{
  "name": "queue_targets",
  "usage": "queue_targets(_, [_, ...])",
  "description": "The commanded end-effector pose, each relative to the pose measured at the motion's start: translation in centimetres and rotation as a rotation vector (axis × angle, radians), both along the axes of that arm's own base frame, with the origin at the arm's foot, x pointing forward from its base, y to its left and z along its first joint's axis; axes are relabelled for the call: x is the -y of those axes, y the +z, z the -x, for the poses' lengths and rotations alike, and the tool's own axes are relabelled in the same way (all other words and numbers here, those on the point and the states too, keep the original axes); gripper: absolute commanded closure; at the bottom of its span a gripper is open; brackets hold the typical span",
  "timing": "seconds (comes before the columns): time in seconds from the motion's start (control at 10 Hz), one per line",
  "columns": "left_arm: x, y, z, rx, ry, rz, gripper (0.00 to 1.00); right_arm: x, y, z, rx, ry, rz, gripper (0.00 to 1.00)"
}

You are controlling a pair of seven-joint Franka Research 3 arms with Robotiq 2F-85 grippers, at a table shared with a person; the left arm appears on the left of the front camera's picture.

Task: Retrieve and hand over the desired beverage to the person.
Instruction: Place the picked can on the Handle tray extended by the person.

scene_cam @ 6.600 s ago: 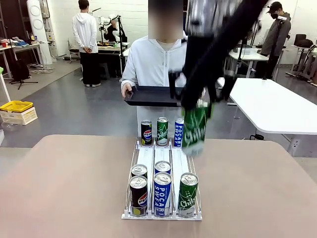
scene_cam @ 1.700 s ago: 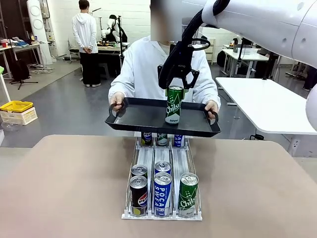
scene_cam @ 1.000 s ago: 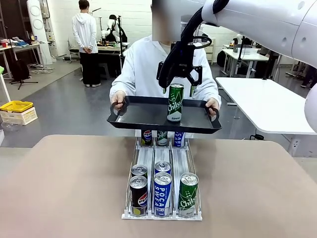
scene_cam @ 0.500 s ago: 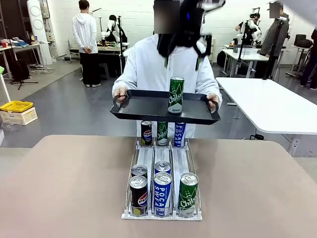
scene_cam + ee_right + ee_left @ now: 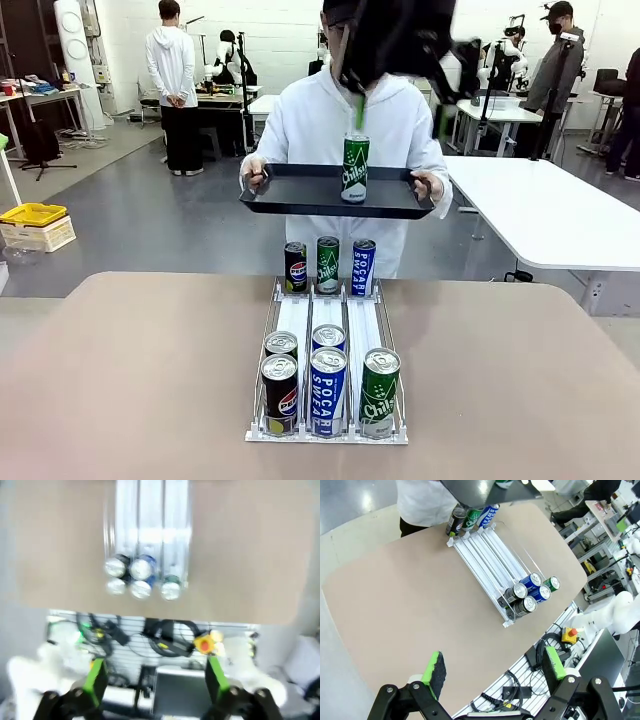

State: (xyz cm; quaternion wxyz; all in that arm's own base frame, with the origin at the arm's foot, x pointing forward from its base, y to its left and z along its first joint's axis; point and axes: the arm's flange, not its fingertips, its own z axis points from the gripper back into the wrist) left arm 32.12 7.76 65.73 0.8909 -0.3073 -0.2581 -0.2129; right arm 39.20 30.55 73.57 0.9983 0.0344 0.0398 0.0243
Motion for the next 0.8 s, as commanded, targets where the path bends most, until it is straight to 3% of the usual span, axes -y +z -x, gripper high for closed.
queue_targets(0.0, [-0.2,0.0,0.1,0.016,-0.019,0.004,0.00,4.0,-7.2,4.5,0.090,0.118,0.155,0.00])
queue_targets(0.3, [-0.2,0.0,0.1,0.016,-0.019,0.004,0.00,4.7,-9.4,5.0,0.097,0.126,0.235,0.00])
queue_targets(0.4, [-0.2,0.0,0.1,0.016,-0.019,0.004,0.00,4.9,-9.6,4.6,0.063,0.066,0.208,0.00])
queue_targets(0.5, [-0.2,0.0,0.1,0.016,-0.019,0.004,0.00,4.2,-8.6,4.6,0.054,0.142,0.247,0.00])
queue_targets(0.7, [-0.2,0.0,0.1,0.016,-0.019,0.004,0.00,4.2,-8.6,4.6,0.054,0.142,0.247,0.00])
